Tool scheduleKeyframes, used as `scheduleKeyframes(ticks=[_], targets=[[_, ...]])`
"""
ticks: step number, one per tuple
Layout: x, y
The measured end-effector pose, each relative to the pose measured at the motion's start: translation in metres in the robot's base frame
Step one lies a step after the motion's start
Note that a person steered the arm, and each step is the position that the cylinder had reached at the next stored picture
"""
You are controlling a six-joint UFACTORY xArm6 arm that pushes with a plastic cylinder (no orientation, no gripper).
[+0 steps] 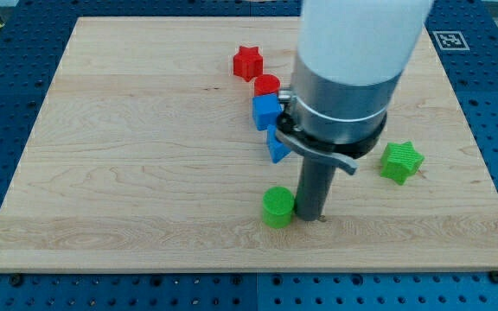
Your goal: Move your arm towards bottom right
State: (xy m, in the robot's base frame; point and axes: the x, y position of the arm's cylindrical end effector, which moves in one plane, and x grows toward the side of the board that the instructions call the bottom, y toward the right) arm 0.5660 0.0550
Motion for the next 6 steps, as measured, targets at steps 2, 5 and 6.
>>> scheduleKeyframes(ticks=[2, 5, 6], targets=[[0.003, -0.044], [0.022, 0.139], [0.016, 0.207]])
